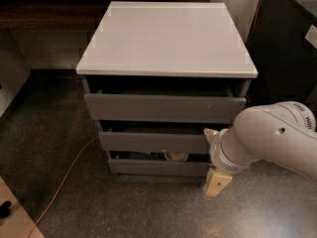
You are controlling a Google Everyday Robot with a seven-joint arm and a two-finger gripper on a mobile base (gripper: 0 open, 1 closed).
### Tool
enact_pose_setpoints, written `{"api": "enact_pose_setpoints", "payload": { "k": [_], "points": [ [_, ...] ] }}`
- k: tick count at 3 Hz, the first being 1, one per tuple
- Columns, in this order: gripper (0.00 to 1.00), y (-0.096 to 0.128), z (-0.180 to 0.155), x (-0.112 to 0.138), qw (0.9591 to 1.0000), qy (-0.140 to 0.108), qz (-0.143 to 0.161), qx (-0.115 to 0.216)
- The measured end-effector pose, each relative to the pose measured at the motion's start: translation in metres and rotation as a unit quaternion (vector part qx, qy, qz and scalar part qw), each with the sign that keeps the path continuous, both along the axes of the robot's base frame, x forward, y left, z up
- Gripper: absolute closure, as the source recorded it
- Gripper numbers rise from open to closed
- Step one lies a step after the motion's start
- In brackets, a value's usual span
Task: Pick orange from bottom drawer and place on counter
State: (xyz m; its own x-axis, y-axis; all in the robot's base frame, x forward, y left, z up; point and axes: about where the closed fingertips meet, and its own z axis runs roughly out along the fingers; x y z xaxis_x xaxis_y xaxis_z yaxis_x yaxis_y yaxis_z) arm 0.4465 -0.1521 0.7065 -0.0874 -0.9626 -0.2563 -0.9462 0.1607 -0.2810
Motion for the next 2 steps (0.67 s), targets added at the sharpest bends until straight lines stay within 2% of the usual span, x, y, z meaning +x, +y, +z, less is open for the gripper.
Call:
{"api": "enact_pose_setpoints", "payload": {
  "k": [1,2],
  "points": [
    [0.00,0.000,0.000,0.000,1.0000,0.000,0.000,0.000],
    [0.00,-0.003,-0.016,0.006,0.9999,0.006,-0.010,-0.004]
  ]
}}
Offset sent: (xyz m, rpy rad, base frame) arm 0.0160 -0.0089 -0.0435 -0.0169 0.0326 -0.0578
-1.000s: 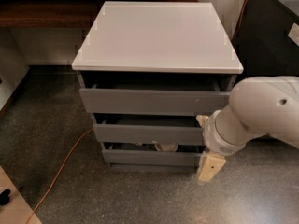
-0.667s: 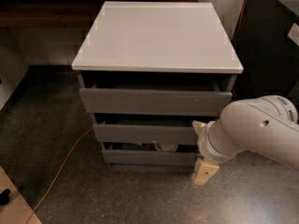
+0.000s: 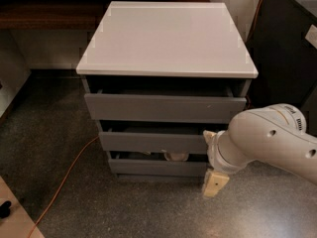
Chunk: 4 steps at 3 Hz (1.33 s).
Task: Pick orange from bottom drawer and place on counter
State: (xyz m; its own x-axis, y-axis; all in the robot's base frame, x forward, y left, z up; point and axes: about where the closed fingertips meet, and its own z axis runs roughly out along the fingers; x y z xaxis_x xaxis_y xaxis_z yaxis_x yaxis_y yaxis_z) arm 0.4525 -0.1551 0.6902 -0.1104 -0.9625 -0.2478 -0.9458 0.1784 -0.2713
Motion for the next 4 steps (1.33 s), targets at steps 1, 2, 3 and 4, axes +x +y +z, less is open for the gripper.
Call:
{"api": "enact_pose_setpoints", "payload": {
  "k": [1,2,3,4],
  "points": [
    [0.00,-0.004,-0.036,0.011,0.9999,0.008,-0.003,0.008],
    [0.00,-0.006,-0.102,0.035,0.9995,0.003,0.001,0.031],
    [0.00,-0.008,-0.158,0.060,0.9987,0.000,0.007,0.051],
    [0.00,-0.010,-0.205,0.083,0.9976,0.001,0.011,0.069]
  ]
}}
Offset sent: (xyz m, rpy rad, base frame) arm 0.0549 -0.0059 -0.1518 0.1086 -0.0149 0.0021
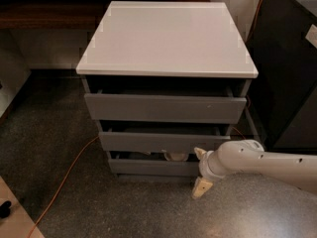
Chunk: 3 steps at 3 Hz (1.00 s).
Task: Pick orange from bottom drawer and place on counter
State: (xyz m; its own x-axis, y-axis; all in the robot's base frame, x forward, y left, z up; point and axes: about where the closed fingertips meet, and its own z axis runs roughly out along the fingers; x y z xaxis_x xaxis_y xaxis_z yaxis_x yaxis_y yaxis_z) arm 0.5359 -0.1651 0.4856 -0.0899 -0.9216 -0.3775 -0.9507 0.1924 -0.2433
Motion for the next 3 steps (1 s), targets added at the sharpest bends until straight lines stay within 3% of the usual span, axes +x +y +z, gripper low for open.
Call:
{"api": "enact_pose_setpoints", "payload": {
  "k": [1,2,3],
  "points": [
    [0.00,-0.011,-0.076,0.045,0.9997,-0.013,-0.004,0.020],
    [0.00,-0.013,-0.082,0.046,0.9997,-0.011,-0.006,0.019],
    [0.00,-0.026,-0.115,0.055,0.9998,-0.005,-0.018,0.006]
  ]
}}
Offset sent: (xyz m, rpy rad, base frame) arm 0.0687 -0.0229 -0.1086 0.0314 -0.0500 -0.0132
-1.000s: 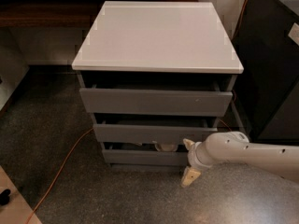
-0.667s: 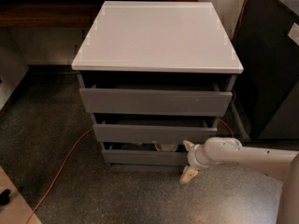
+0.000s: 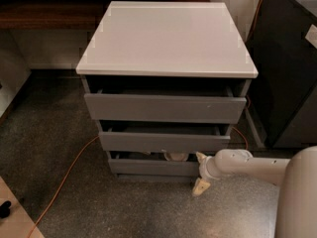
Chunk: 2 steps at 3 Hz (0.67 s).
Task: Pick orange from bottom drawer and place on counter
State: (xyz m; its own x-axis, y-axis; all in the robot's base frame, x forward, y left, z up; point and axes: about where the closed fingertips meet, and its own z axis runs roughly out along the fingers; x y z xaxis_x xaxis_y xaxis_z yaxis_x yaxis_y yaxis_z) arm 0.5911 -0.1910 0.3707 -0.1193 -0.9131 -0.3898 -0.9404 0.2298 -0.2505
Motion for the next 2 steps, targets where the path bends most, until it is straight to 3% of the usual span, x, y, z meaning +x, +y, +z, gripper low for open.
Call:
{"api": "enact_pose_setpoints", "payload": {
  "k": [1,2],
  "points": [
    [0.00,-0.011,-0.037,0.004,1.0000,0.002,-0.007,-0.006],
    [0.00,-0.021,-0.079,0.012,0.9999,-0.013,0.000,0.009]
  ]
}}
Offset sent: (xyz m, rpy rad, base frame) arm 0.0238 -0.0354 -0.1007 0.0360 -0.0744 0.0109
